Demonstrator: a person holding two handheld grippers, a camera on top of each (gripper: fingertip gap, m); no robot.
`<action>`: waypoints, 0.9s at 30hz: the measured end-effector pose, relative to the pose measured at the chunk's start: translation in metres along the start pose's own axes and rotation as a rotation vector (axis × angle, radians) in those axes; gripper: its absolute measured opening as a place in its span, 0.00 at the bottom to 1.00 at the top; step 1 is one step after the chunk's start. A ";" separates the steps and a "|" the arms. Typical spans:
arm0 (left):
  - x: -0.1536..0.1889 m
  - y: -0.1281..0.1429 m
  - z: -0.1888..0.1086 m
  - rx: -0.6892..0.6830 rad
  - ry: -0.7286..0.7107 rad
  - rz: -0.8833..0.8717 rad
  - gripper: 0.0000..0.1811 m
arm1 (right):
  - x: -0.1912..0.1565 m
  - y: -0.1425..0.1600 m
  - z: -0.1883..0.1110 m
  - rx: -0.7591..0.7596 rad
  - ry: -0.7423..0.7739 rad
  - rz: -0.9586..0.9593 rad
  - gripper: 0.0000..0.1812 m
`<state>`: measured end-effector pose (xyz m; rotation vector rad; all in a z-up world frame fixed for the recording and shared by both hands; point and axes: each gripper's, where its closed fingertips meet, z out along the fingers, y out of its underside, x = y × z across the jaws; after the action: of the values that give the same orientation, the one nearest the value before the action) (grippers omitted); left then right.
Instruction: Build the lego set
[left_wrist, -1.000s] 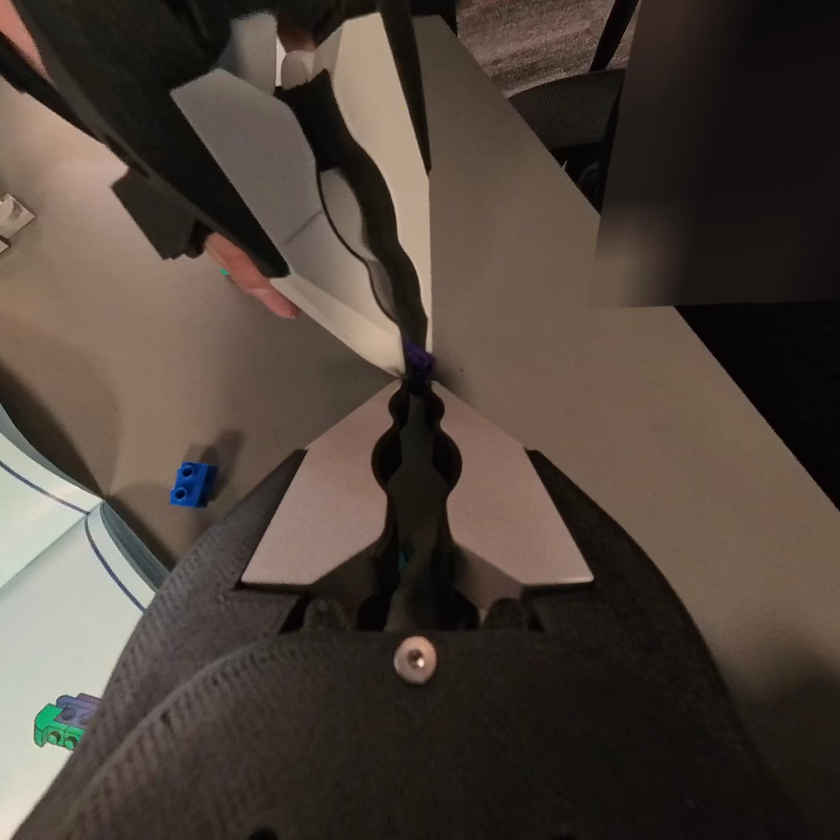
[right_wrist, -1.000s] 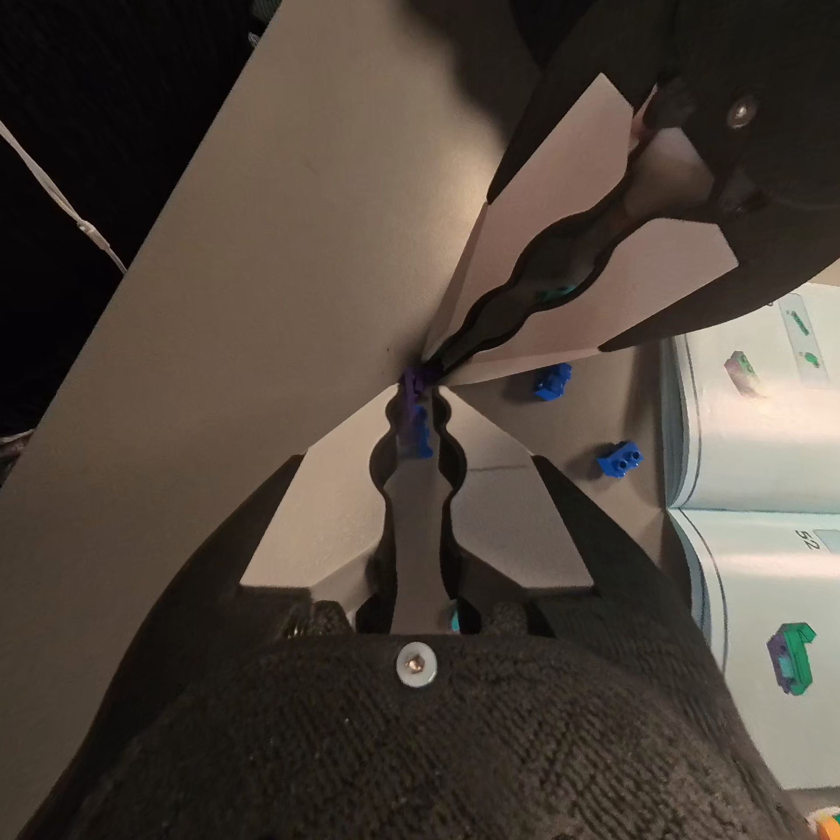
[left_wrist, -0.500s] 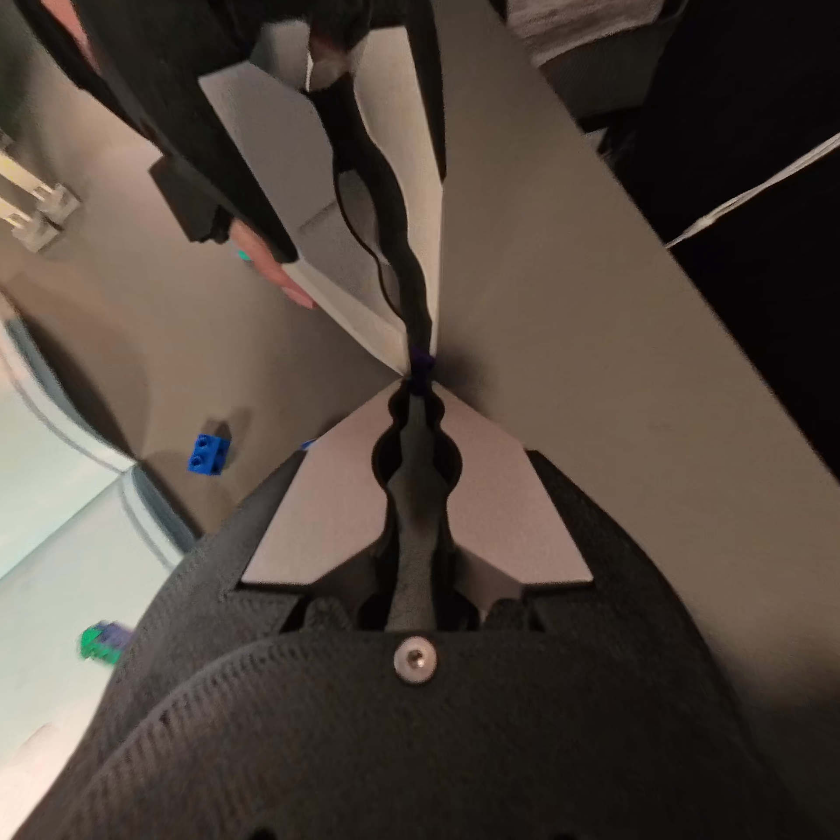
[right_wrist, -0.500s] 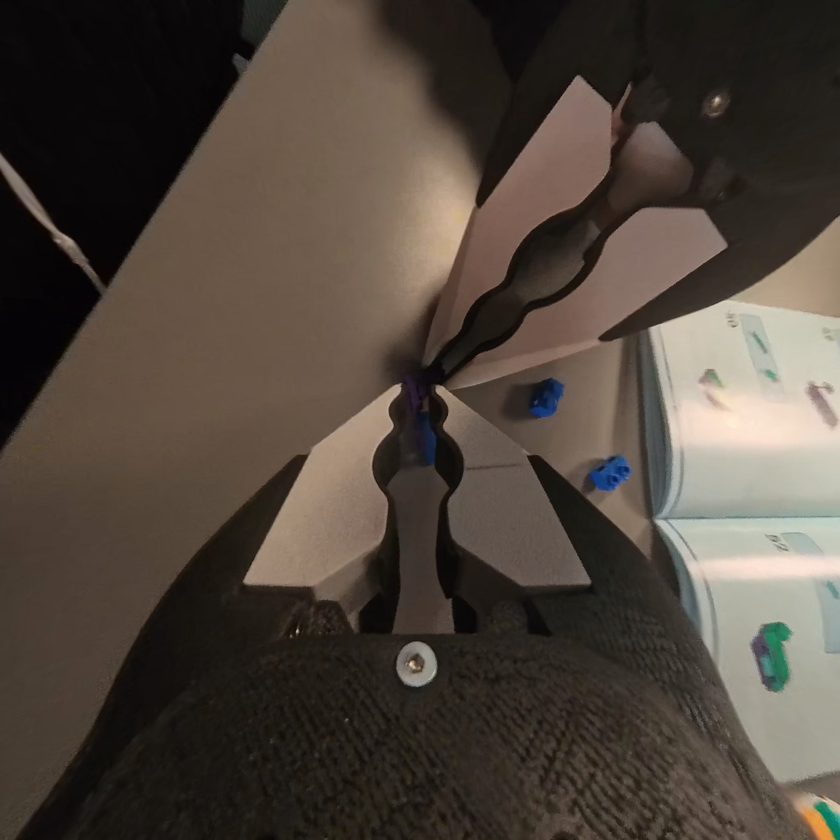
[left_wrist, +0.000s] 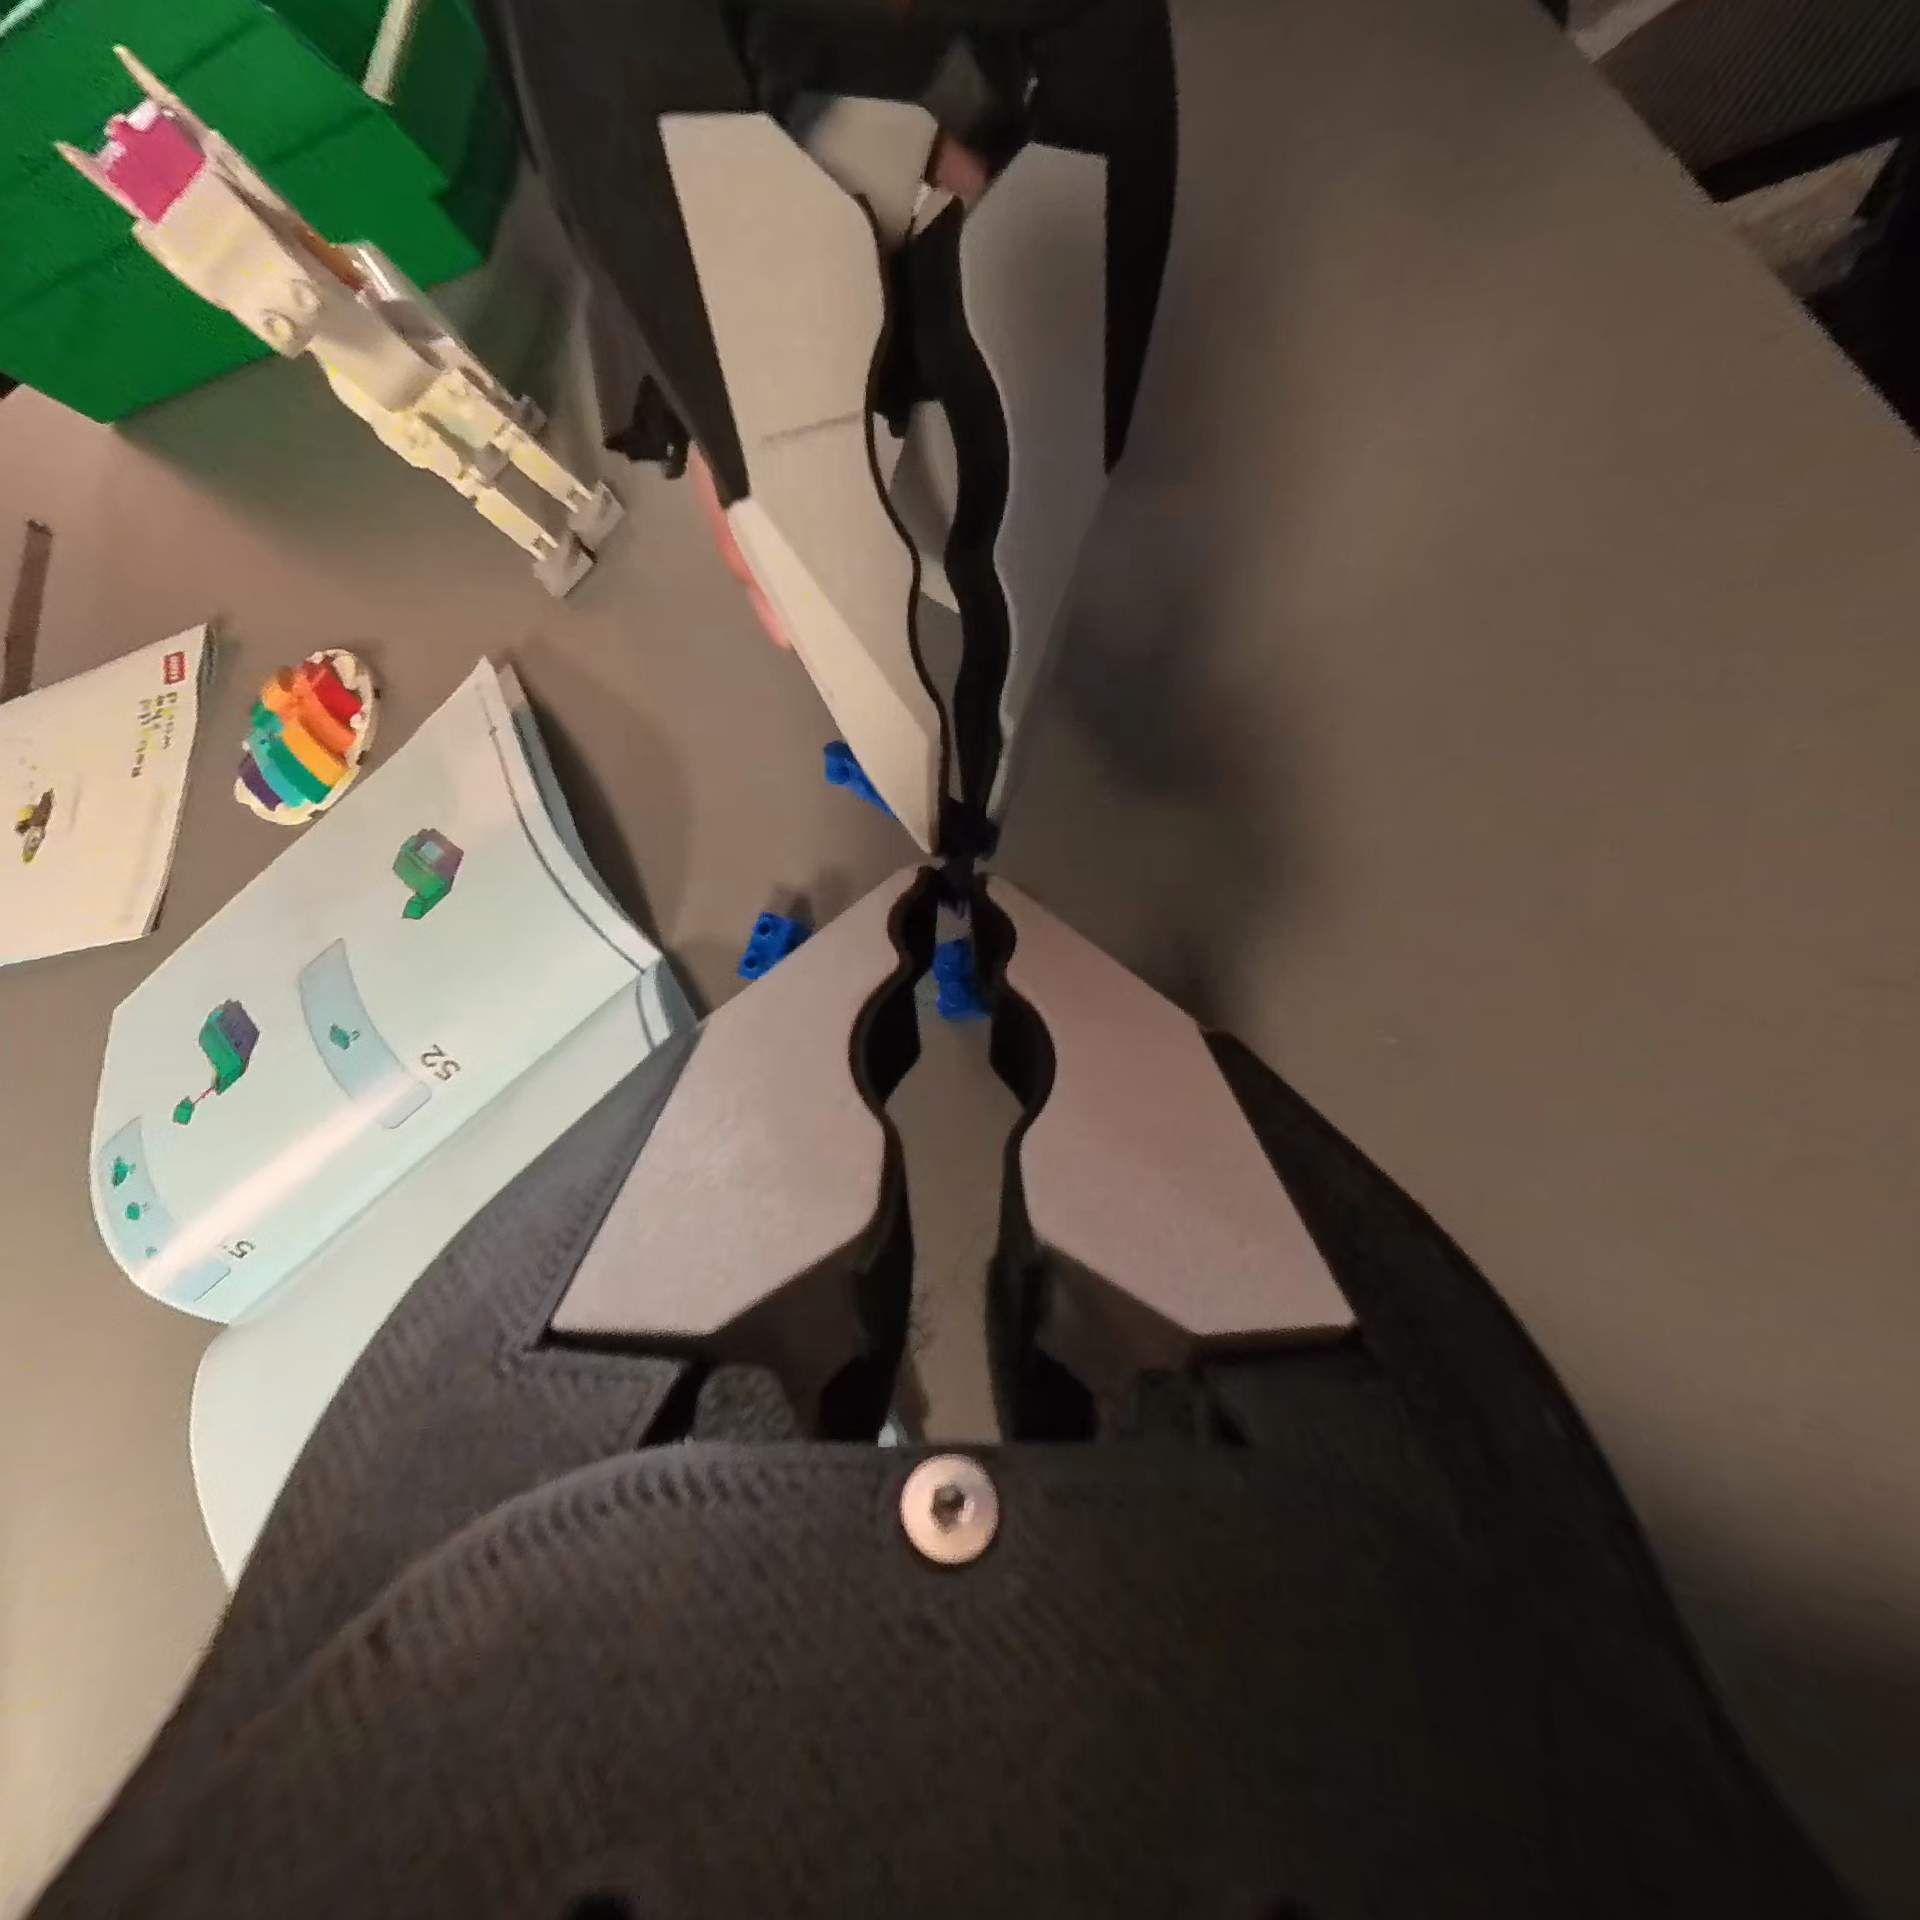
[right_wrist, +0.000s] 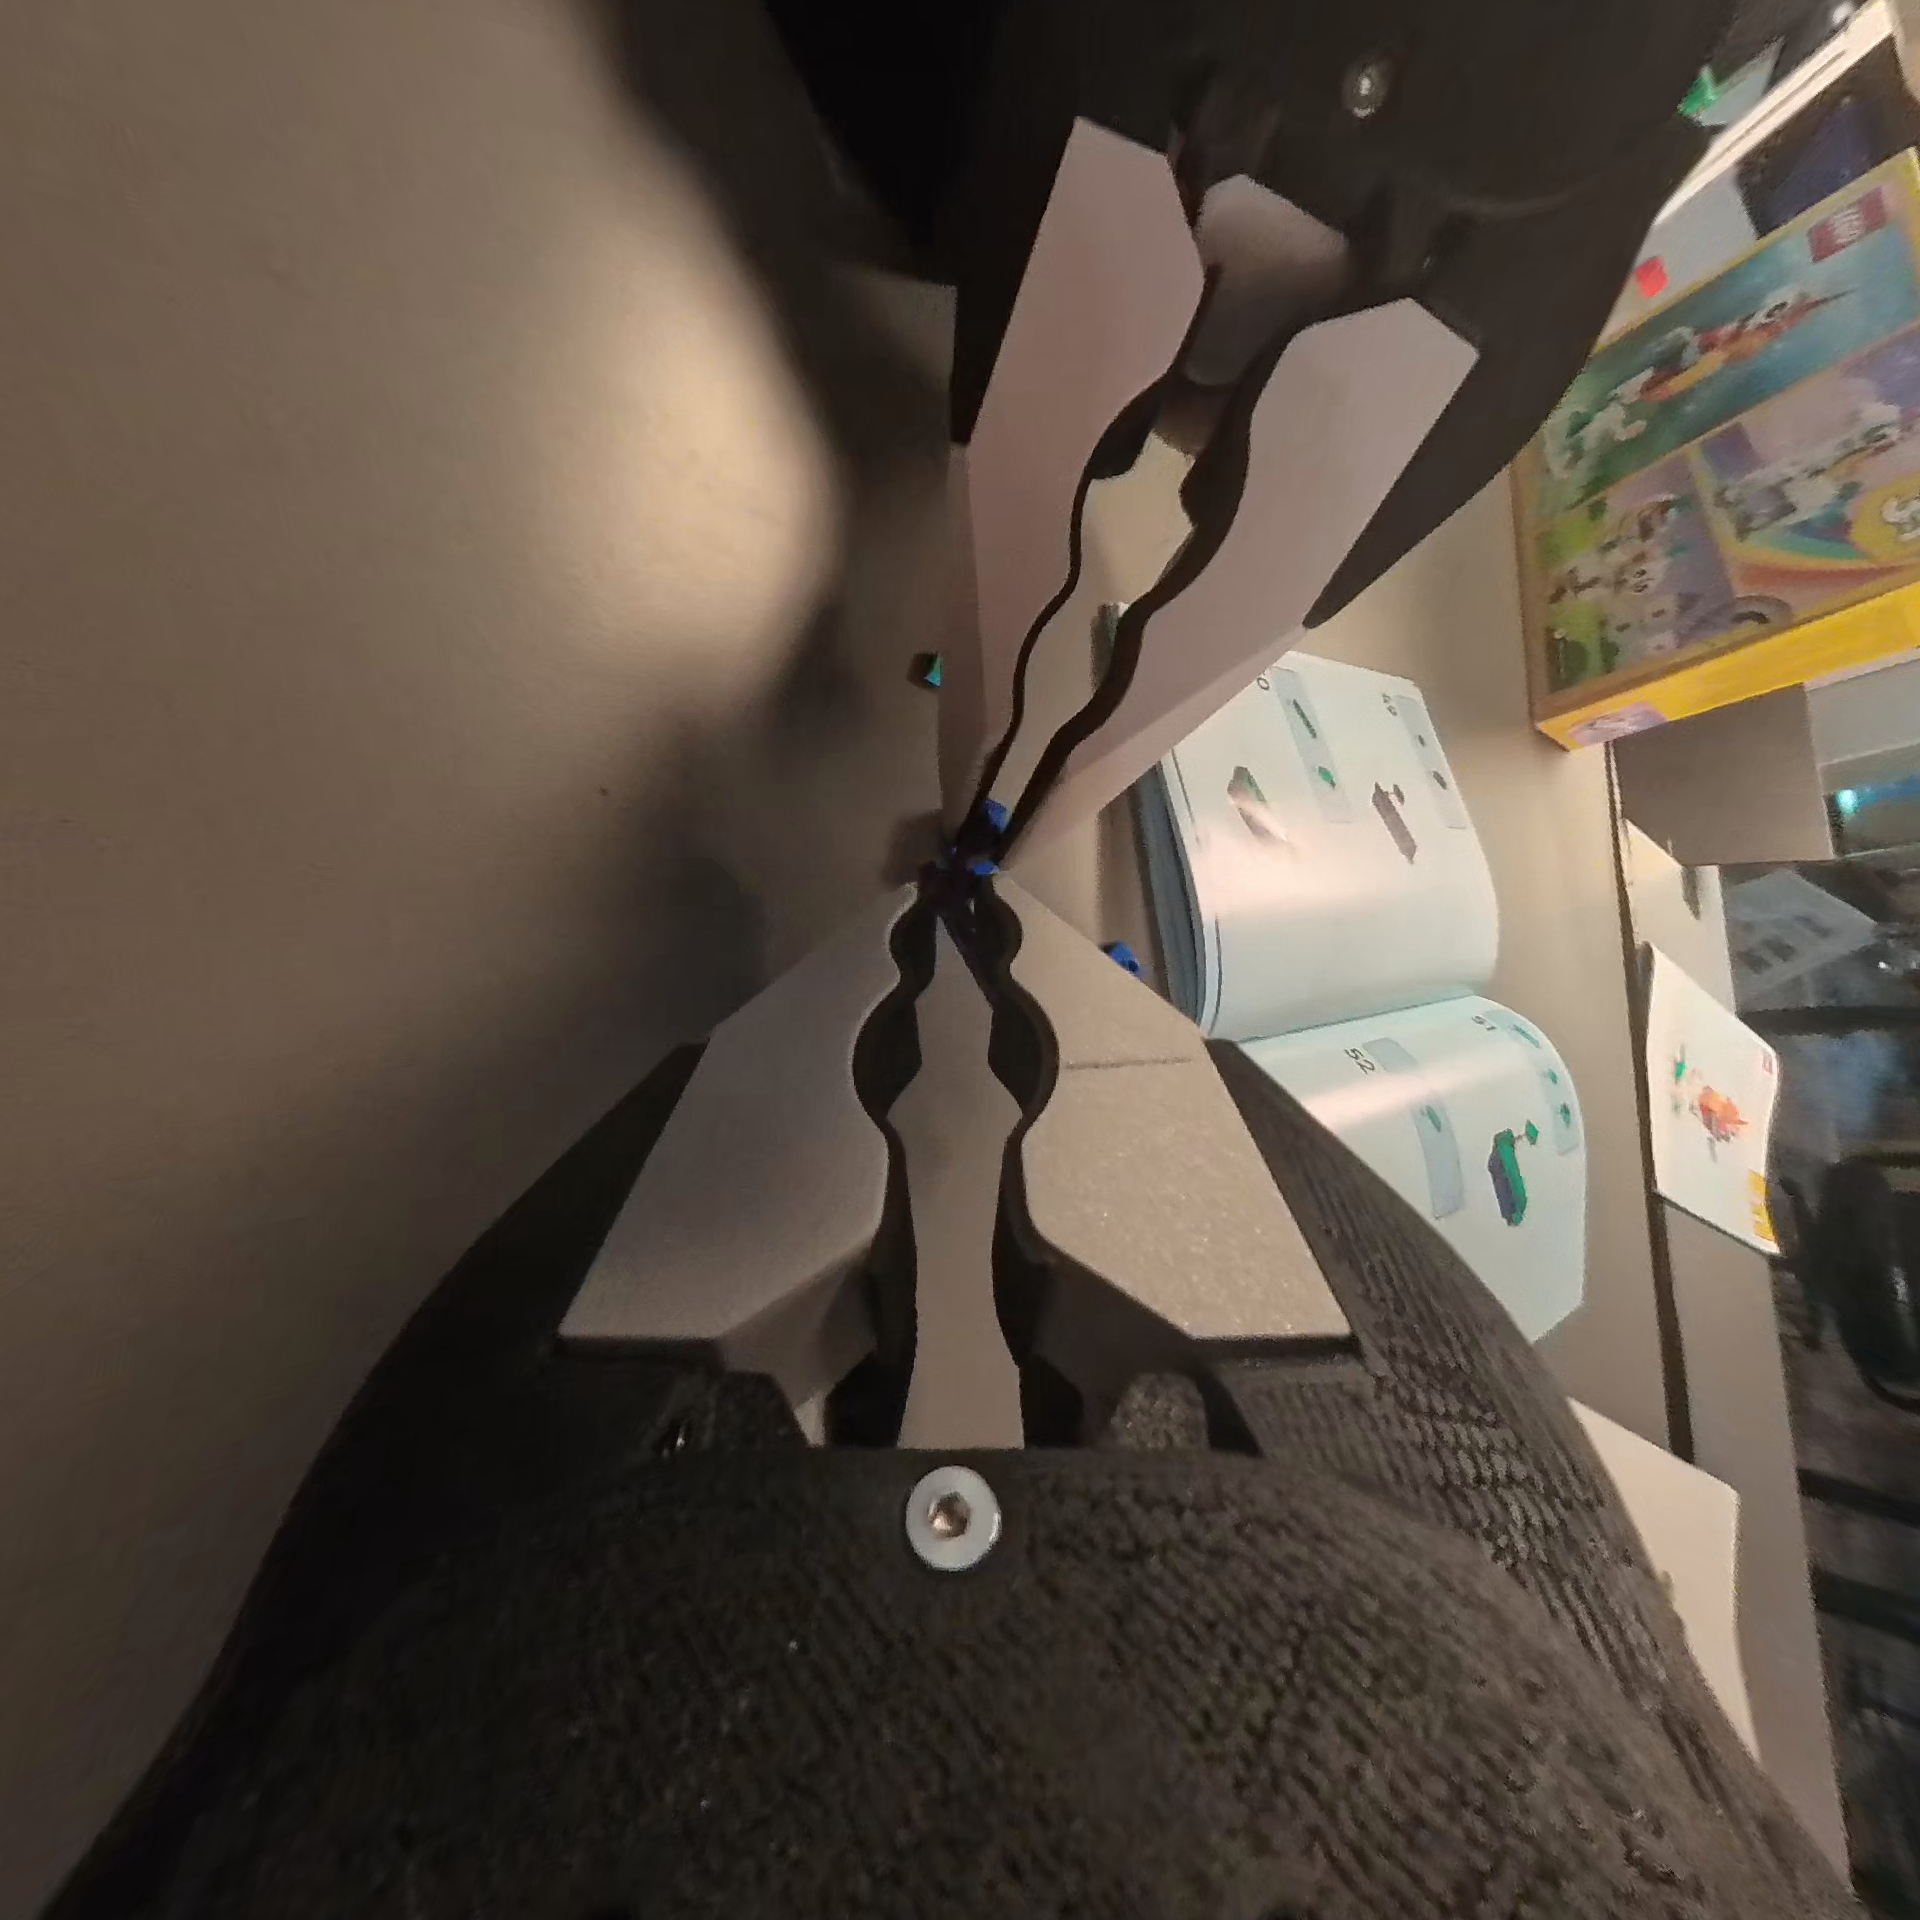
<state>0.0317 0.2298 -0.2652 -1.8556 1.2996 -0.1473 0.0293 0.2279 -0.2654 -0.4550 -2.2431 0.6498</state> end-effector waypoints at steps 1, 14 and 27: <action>-0.002 -0.001 -0.001 0.008 -0.008 -0.005 0.03 | 0.002 0.000 -0.001 0.003 0.014 -0.002 0.03; -0.023 -0.013 -0.011 0.137 -0.139 -0.038 0.03 | 0.027 -0.002 -0.012 0.087 0.123 0.078 0.01; -0.037 -0.016 -0.010 0.133 -0.266 -0.049 0.09 | 0.041 -0.005 -0.012 0.135 0.211 0.126 0.02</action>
<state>0.0210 0.2560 -0.2352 -1.7282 1.0376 -0.0107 0.0102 0.2481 -0.2320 -0.5731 -1.9701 0.7758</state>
